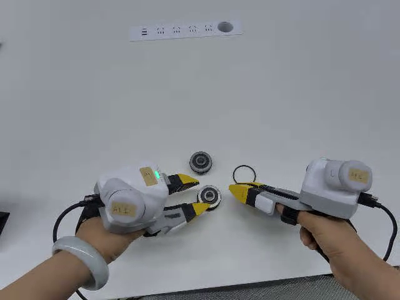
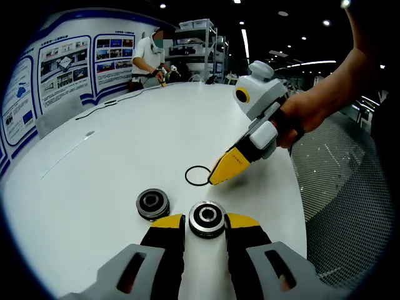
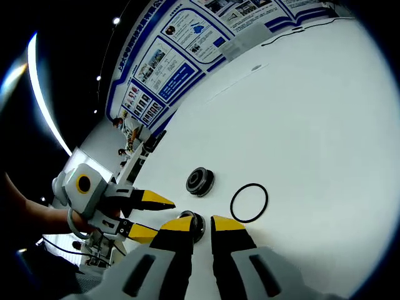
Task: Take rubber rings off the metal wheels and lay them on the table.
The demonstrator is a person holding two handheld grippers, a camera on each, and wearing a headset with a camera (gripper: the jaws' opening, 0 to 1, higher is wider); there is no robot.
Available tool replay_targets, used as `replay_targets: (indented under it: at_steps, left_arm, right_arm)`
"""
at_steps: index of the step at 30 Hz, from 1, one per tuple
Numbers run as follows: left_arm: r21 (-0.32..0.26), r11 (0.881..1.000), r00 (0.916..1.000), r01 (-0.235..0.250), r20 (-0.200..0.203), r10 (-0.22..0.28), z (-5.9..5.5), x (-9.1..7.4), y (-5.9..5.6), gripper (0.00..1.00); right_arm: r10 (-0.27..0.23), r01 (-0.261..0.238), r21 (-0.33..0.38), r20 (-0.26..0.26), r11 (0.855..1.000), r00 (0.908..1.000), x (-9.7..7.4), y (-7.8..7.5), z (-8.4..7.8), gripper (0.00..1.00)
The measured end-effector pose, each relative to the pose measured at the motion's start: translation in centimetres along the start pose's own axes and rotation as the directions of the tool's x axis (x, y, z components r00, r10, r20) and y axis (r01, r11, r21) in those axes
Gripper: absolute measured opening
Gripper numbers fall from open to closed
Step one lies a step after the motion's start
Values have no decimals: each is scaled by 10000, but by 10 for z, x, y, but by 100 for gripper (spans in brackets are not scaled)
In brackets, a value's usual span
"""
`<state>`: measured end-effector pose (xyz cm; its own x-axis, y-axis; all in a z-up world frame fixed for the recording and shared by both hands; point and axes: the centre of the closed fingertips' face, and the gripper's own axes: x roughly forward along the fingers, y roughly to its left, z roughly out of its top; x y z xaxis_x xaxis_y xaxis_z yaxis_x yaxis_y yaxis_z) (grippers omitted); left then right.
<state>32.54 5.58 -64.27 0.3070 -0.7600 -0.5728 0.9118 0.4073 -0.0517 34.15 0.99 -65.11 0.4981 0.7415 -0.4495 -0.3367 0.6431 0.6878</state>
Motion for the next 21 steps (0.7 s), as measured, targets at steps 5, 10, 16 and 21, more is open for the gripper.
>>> replay_targets:
  at_steps: [5,10,16,21]
  left_arm:
    - [81,9999,9999,78,-68,-78,0,3,-2,24]
    - [77,9999,9998,95,-148,-94,0,6,-2,22]
    - [119,9999,9997,110,-227,-107,-1,7,-1,20]
    - [147,9998,9995,151,-280,-147,-2,9,-2,20]
  right_arm:
    - [72,-72,48,-38,10000,10000,1,1,-2,12]
    - [109,-109,98,-62,9999,9999,2,2,-3,12]
    - [173,-172,150,-95,9997,9998,3,3,-4,11]
    - [186,-184,206,-103,9996,9998,4,3,-5,11]
